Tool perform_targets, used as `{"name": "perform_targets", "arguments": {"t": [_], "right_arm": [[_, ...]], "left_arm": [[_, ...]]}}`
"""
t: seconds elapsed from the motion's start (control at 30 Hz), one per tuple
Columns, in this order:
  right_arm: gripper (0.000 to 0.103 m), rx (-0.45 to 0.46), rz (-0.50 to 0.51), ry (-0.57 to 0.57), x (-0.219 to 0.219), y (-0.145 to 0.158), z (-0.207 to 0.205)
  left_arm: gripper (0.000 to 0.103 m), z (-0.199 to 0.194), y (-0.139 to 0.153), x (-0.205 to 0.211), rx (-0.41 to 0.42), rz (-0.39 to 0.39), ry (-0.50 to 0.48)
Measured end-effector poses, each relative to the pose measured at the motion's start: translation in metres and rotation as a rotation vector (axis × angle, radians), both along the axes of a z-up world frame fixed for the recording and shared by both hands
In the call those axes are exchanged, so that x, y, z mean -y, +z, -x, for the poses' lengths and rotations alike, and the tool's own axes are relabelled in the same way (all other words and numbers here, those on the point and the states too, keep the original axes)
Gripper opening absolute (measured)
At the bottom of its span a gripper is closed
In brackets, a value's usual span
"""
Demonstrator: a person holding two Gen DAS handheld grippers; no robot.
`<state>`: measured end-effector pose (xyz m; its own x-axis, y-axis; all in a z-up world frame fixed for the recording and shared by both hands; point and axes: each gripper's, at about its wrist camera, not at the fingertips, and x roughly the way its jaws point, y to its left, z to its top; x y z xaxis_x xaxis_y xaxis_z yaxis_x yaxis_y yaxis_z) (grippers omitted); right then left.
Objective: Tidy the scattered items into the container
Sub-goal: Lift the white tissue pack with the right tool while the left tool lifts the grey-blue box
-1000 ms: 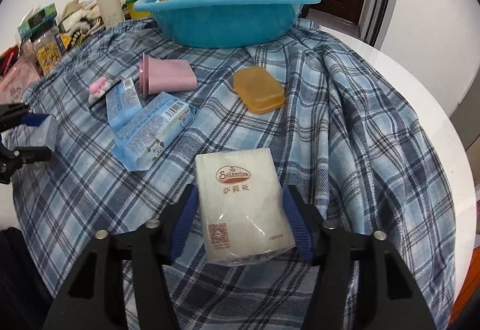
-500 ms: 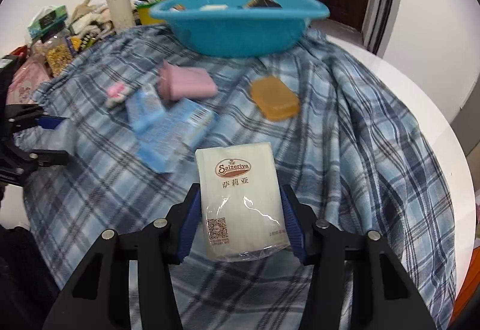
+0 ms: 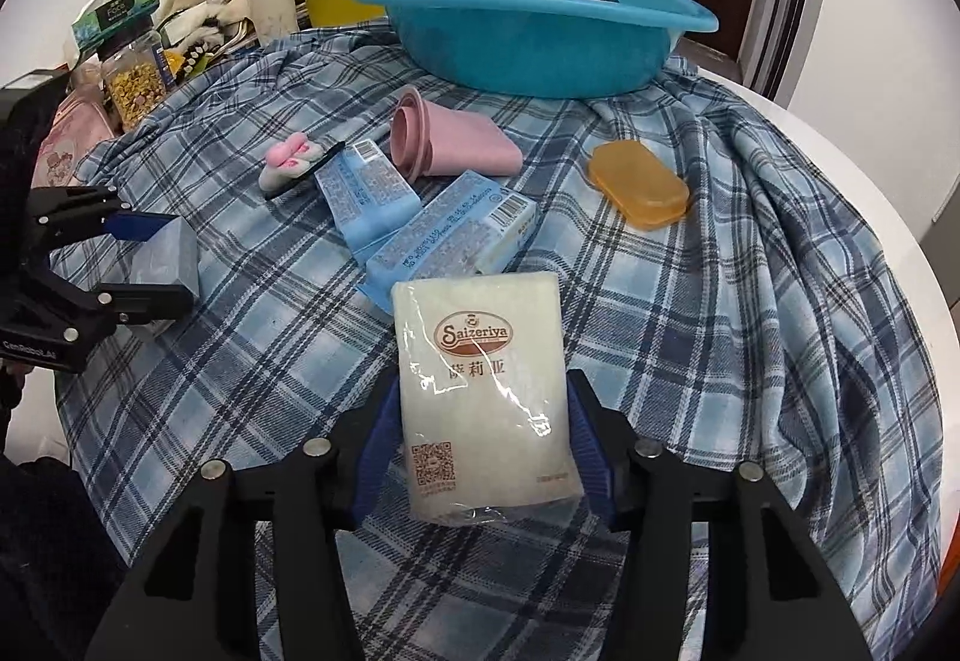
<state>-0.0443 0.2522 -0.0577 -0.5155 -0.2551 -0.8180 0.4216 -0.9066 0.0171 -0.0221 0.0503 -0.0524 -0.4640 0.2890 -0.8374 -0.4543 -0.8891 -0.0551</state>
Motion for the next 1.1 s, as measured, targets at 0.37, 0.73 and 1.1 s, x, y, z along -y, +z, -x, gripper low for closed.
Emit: {"name": "perform_targets", "arguments": {"t": [0.37, 0.73, 1.1], "right_arm": [[0.054, 0.010, -0.001, -0.003, 0.000, -0.007, 0.004], [0.050, -0.070, 0.004, -0.063, -0.004, 0.012, -0.002], [0.050, -0.210, 0.032, -0.178, 0.010, 0.043, -0.017]], "left_arm": [[0.066, 0.000, -0.011, -0.008, -0.004, 0.039, -0.016], [0.066, -0.005, 0.004, -0.003, -0.040, 0.024, 0.001], [0.066, -0.005, 0.028, -0.006, -0.161, -0.014, 0.074]]}}
